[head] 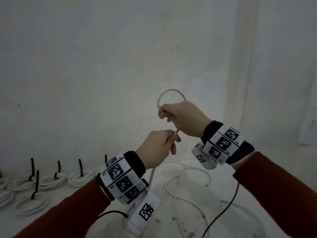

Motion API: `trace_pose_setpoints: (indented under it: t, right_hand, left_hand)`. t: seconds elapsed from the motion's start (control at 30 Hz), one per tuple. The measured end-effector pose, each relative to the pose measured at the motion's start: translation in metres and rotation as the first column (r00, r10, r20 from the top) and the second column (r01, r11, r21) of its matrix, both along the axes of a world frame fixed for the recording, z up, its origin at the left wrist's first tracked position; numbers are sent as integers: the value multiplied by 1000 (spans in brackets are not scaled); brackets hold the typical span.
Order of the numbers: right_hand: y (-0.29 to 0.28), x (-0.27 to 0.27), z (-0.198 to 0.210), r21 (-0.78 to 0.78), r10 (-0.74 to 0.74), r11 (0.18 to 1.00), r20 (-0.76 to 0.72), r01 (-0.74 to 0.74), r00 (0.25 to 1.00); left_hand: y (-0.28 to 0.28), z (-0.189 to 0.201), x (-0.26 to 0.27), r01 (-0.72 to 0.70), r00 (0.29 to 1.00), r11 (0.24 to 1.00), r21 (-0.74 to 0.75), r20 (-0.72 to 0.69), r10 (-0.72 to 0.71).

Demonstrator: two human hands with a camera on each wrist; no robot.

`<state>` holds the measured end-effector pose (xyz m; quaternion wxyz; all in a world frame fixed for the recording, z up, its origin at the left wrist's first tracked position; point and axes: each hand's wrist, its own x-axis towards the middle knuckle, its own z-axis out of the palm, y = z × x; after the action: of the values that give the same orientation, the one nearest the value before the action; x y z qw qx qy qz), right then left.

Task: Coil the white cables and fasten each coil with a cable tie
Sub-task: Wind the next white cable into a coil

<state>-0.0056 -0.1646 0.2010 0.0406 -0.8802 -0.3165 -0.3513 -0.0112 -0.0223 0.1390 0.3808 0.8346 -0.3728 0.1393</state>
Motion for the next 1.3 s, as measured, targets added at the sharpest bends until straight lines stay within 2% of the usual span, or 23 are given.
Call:
trace_pose_setpoints:
  t: [0.03,0.1,0.17,0.27,0.3,0.37,0.43,0.53,0.6,0.67,0.77,0.83,0.93,0.97,1.07,1.1,1.17,1.27,1.3]
  right_hand:
    - [-2,0,-2,-145,-101,985,-26,96,995]
    - [-8,-3,-7,-271,-193,949,-103,160,976]
    - [-18,-9,-9,-271,-205,951,-191,150,960]
    - [-36,-14,-11,-241,-198,960,-231,141,953]
    - [-40,-16,-11,-189,-167,975,-262,119,950]
    - [-47,-15,-15,12,-35,999,-355,42,934]
    - [-51,-16,-17,274,146,961,-424,-27,894]
    - [-53,-21,-16,576,390,813,-422,-91,818]
    - [-54,-25,-13,736,538,669,-382,-104,751]
    - [-55,-29,-12,855,683,510,-334,-97,649]
    - [-53,-40,-9,936,820,349,-281,-47,500]
    - [-51,-47,-5,979,886,204,-184,-2,427]
    - [-54,-53,3,999,940,-37,38,-9,339]
    - [-58,-53,4,994,952,-113,111,-11,286]
    - [-67,-49,7,949,950,-306,310,78,-42]
    - [-68,-50,8,937,938,-333,341,105,-69]
    - [-68,-50,5,920,925,-375,379,112,-15]
    - [-60,-50,2,863,869,-493,493,109,22]
    - [-57,-50,1,832,838,-544,546,109,14]
  left_hand:
    - [4,-2,0,8,997,999,-52,-70,-11]
    - [15,-9,0,11,980,990,-143,-195,-39]
    - [26,-17,-2,12,955,983,-186,-290,-66]
    - [36,-28,-7,42,909,968,-248,-392,-140]
    - [36,-29,-10,59,900,958,-280,-399,-173]
    - [34,-28,-15,81,907,934,-347,-363,-214]
    - [27,-22,-20,94,921,904,-418,-308,-238]
    - [16,-10,-25,115,941,854,-507,-220,-257]
    - [9,-1,-26,122,961,840,-529,-149,-234]
    - [1,7,-24,134,977,831,-539,-68,-202]
    - [-12,12,-20,137,991,830,-540,74,-116]
    - [-20,9,-15,112,990,839,-532,135,-47]
    - [-26,-6,-2,47,997,855,-517,74,-10]
    - [-26,-13,4,25,999,863,-505,38,-7]
    - [-22,-31,16,-54,999,892,-450,-26,47]
    - [-21,-36,18,-76,997,895,-439,-38,66]
    - [-18,-41,18,-98,995,894,-437,-41,88]
    - [-17,-40,13,-95,991,904,-417,50,127]
    - [-17,-38,10,-86,986,910,-406,96,137]
